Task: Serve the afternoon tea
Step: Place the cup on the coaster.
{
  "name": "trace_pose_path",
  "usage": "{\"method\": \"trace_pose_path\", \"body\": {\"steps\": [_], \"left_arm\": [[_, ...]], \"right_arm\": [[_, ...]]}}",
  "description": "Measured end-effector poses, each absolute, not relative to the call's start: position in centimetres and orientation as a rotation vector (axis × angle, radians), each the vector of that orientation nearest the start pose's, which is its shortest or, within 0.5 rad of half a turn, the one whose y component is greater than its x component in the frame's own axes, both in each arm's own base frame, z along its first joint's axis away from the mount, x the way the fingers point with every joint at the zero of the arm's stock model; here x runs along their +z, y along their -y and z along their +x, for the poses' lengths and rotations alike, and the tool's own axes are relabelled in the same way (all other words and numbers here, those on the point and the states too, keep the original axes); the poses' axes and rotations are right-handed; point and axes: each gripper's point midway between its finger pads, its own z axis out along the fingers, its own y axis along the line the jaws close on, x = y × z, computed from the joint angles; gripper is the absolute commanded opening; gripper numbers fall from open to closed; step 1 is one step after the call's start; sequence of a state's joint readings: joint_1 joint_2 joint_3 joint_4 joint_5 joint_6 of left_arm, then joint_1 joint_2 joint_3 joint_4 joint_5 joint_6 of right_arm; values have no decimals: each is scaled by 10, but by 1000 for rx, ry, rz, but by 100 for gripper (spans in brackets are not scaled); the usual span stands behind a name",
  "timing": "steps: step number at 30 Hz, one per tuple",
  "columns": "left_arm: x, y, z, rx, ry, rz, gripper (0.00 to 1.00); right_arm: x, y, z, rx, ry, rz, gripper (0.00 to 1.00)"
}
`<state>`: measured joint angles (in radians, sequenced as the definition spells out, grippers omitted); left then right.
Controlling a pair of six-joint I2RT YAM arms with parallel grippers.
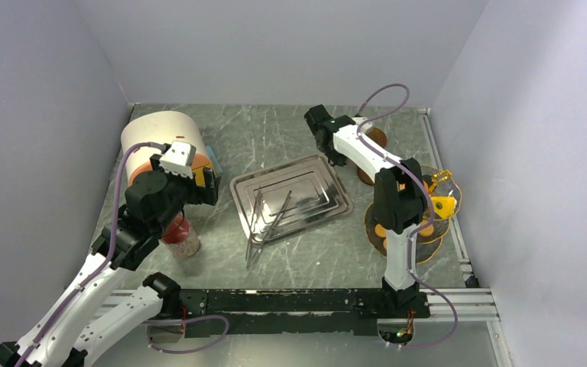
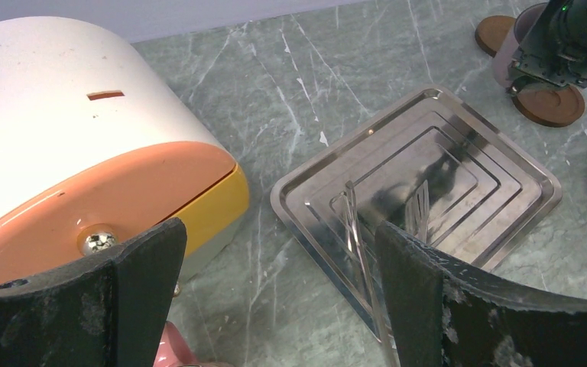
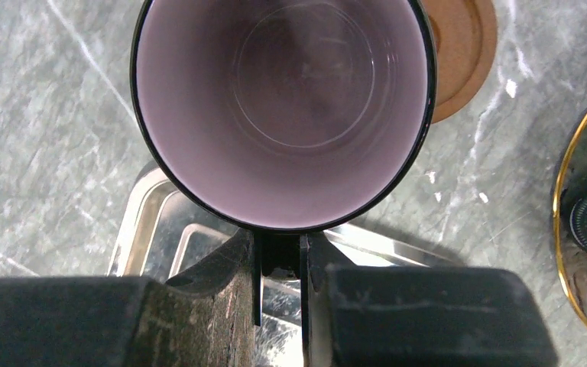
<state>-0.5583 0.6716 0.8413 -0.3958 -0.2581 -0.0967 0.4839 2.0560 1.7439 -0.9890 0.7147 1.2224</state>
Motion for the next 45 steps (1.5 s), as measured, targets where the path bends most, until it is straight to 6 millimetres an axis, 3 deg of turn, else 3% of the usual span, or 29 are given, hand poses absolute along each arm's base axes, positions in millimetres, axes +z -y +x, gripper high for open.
{"method": "trace_pose_path", "body": {"steps": [8, 17, 27, 38, 45], "left_arm": [[283, 111, 254, -239, -1780, 232, 97], [283, 112, 253, -240, -1780, 238, 97], [283, 114, 252, -247, -1779, 246, 97], [283, 117, 251, -254, -1777, 256, 97], [284, 122, 247, -272, -1771, 275, 98]], "right_arm": [[97, -107, 431, -349, -2197, 1009, 0], [108, -118, 469, -233, -2152, 873, 0], [110, -96, 509, -340, -2078, 831, 0], [89, -79, 517, -388, -2089, 838, 0], [88, -74, 520, -416, -2071, 828, 0]]}}
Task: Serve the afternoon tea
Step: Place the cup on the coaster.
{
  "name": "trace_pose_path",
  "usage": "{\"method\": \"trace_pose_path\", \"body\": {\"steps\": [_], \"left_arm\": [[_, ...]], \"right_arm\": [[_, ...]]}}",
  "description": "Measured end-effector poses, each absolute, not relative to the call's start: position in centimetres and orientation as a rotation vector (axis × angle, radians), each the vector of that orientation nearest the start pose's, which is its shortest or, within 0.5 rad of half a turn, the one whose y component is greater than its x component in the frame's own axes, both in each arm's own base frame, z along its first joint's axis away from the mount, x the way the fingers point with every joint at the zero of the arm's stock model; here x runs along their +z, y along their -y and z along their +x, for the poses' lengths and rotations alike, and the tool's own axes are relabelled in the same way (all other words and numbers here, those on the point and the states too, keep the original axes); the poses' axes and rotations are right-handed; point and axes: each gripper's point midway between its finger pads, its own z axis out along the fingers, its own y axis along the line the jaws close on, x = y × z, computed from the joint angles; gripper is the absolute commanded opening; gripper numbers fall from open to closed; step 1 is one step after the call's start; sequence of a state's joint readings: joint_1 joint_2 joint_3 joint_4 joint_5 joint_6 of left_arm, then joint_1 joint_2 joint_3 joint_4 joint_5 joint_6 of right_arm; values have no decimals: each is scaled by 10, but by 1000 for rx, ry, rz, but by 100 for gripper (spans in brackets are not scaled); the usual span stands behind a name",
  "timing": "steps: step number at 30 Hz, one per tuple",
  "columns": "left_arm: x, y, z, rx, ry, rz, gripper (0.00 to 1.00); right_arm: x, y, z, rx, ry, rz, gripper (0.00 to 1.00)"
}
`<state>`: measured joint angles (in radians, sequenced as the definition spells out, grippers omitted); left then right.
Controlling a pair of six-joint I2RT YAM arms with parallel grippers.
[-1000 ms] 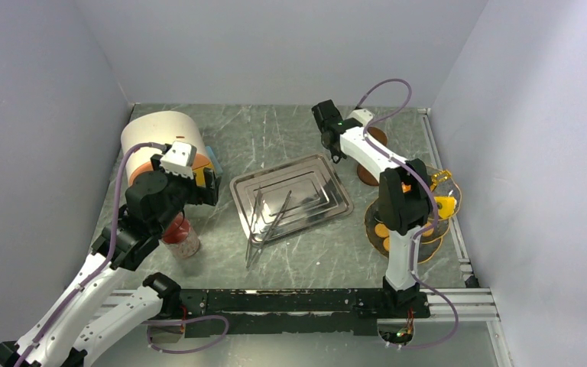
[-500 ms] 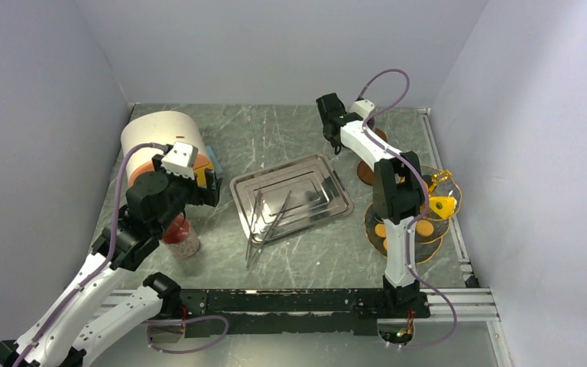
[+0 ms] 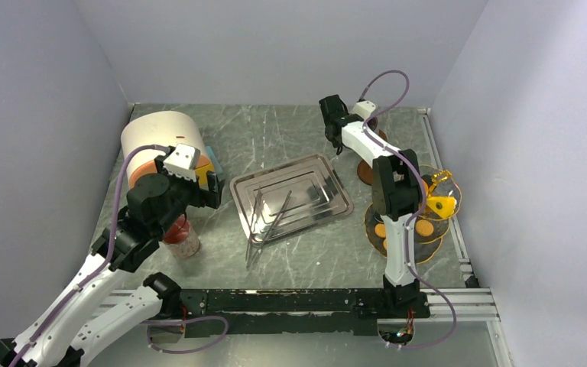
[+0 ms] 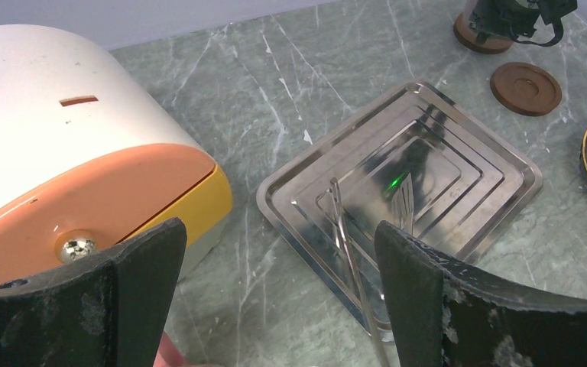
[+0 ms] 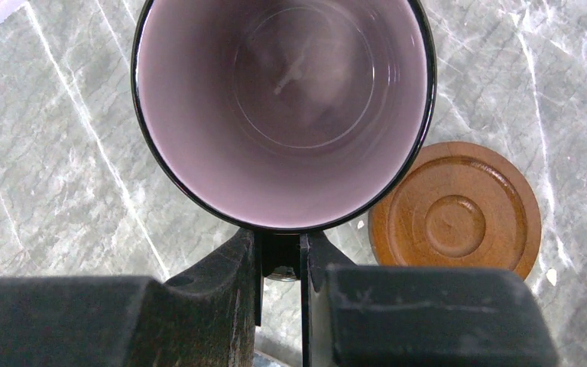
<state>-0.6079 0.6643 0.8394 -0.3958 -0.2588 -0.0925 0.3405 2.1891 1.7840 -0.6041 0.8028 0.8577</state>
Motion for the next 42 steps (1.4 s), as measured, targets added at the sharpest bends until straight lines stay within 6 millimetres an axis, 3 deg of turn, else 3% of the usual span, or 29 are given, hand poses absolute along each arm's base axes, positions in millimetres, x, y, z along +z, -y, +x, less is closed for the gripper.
{"method": "trace_pose_path", "body": {"steps": [9, 15, 42], "left_arm": [[285, 120, 247, -267, -1767, 269, 98], [285, 119, 247, -258, -1768, 262, 97], [282, 117, 248, -245, -1774, 261, 97]], "right_arm": [[93, -72, 534, -425, -2042, 813, 3], [86, -73, 547, -430, -2041, 811, 5], [61, -51, 540, -506, -2080, 829, 20]]}}
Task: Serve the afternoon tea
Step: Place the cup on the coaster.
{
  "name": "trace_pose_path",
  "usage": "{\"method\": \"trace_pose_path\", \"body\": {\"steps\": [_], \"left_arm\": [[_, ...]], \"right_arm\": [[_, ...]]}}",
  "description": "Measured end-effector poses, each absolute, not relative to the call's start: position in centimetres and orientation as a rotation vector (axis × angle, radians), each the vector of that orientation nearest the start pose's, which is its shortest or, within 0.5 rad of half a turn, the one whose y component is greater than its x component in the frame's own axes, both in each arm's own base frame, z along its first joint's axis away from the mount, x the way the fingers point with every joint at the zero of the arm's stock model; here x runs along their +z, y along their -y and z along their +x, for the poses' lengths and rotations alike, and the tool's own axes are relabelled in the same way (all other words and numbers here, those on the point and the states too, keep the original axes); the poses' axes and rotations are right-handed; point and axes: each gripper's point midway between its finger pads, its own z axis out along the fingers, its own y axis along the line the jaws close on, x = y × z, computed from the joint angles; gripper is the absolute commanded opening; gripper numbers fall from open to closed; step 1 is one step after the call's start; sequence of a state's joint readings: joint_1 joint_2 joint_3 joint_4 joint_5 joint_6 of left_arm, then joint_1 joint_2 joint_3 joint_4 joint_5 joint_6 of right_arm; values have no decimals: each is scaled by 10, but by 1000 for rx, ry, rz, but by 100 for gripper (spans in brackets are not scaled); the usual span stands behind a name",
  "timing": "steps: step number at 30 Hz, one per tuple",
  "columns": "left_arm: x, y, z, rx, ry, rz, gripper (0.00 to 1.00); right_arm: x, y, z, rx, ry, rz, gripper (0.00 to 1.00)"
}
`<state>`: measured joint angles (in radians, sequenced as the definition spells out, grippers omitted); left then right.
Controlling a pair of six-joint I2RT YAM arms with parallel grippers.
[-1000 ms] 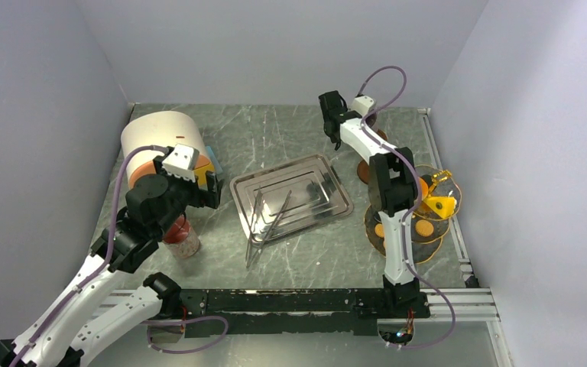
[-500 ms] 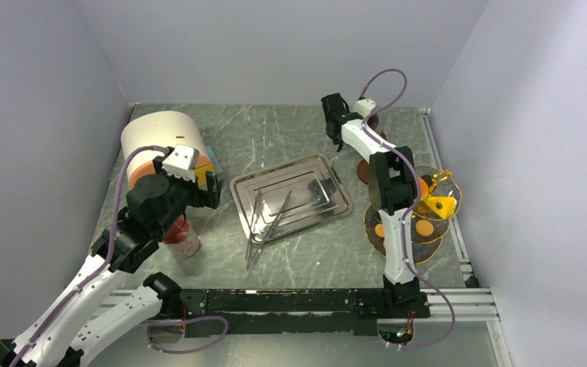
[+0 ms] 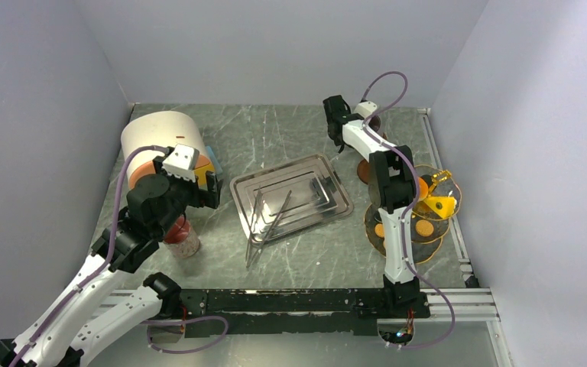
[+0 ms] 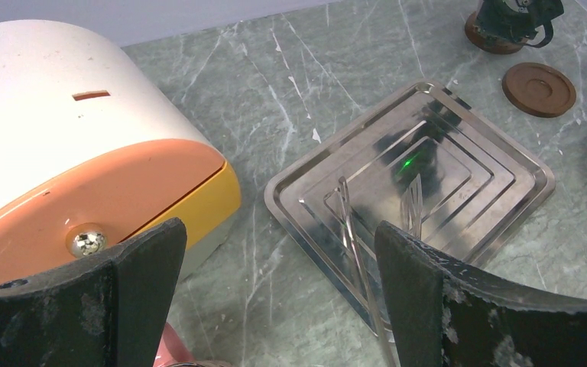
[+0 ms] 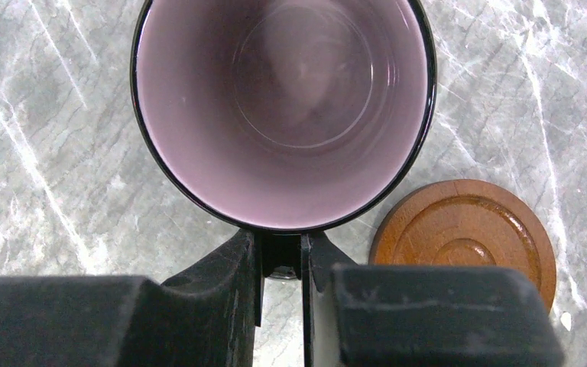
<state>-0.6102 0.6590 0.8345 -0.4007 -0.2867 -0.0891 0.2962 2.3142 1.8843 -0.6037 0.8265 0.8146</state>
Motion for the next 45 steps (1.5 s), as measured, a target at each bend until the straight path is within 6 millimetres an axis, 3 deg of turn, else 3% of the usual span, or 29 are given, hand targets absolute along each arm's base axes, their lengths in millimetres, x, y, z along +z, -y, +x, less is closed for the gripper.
{"method": "trace_pose_path", "body": {"steps": [12, 25, 31, 34, 37, 41, 45], "left_arm": [[282, 117, 248, -244, -1775, 261, 97], [282, 116, 248, -238, -1777, 257, 97], [282, 115, 248, -235, -1775, 253, 97], [282, 114, 249, -228, -1775, 248, 97], [283, 113, 249, -223, -1773, 242, 97], [283, 112, 249, -222, -1772, 239, 97], [279, 114, 251, -224, -1788, 239, 98]], "right_arm": [[70, -49, 545, -509, -2050, 842, 31], [83, -48, 547, -517, -2034, 852, 32], [87, -48, 546, -515, -2041, 845, 38], [101, -52, 546, -467, -2043, 833, 40], [128, -58, 544, -391, -2036, 807, 41], [170, -73, 541, -262, -2018, 730, 42], [196, -94, 534, -136, -2034, 627, 43]]}}
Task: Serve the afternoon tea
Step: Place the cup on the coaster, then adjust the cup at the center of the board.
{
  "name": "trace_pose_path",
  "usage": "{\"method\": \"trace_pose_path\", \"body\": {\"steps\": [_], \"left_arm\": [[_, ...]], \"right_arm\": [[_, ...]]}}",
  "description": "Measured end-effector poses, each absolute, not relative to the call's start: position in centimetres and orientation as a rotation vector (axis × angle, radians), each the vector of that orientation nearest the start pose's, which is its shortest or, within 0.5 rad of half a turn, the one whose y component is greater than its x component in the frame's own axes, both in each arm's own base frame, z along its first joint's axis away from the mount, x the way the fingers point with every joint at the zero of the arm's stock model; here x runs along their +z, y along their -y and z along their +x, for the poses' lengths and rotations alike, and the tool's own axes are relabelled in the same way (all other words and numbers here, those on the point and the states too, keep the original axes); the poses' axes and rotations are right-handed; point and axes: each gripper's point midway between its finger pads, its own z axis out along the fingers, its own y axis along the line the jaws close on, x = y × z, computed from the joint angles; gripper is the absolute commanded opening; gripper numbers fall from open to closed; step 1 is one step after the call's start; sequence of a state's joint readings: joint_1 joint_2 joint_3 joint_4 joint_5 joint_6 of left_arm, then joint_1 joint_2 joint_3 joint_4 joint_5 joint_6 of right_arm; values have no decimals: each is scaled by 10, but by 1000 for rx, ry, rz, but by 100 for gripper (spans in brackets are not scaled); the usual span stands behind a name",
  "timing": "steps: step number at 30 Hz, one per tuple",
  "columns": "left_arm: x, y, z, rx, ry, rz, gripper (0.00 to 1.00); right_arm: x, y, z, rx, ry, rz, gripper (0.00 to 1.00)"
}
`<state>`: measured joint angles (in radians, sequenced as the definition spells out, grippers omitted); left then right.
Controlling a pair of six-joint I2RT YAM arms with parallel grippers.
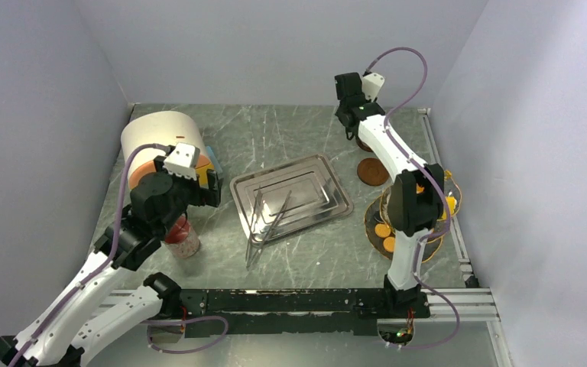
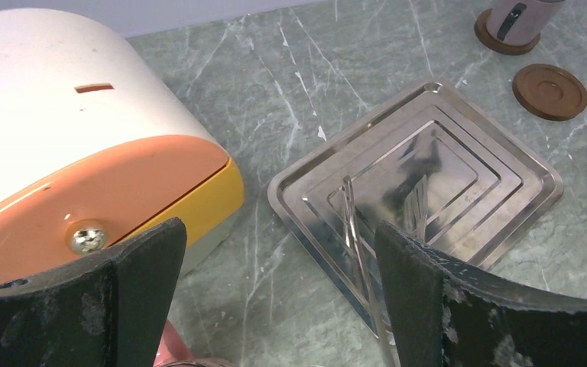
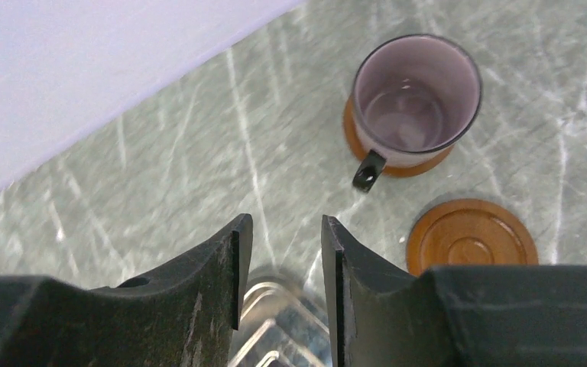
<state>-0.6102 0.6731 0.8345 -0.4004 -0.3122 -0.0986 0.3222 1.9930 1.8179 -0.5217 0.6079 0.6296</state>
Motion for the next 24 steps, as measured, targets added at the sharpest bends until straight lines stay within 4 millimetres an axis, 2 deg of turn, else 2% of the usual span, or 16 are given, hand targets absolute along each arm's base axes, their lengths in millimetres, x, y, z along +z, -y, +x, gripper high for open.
{"method": "trace_pose_path", "body": {"steps": [3, 6, 8, 10, 12, 16, 20, 24], "left_arm": [[268, 120, 257, -228, -1833, 230, 97], [250, 127, 263, -226, -1915, 211, 97], [239, 127, 263, -217, -1979, 174, 97], [237, 121, 261, -206, -2019, 107, 93], [242, 114, 256, -206, -2029, 19, 86], [251, 93, 244, -201, -2010, -178, 55], [241, 71, 237, -123, -2022, -330, 50], [218, 52, 233, 6, -2054, -491, 45]], "right_arm": [[202, -111, 521, -36, -2055, 545, 44], [205, -133, 499, 92, -2075, 430, 45], [212, -155, 480, 212, -2074, 327, 45], [223, -171, 465, 298, -2054, 257, 45], [240, -190, 449, 391, -2018, 186, 45], [265, -217, 419, 531, -1953, 86, 45], [270, -228, 388, 633, -1946, 19, 45], [271, -230, 359, 712, -1944, -18, 45]]}}
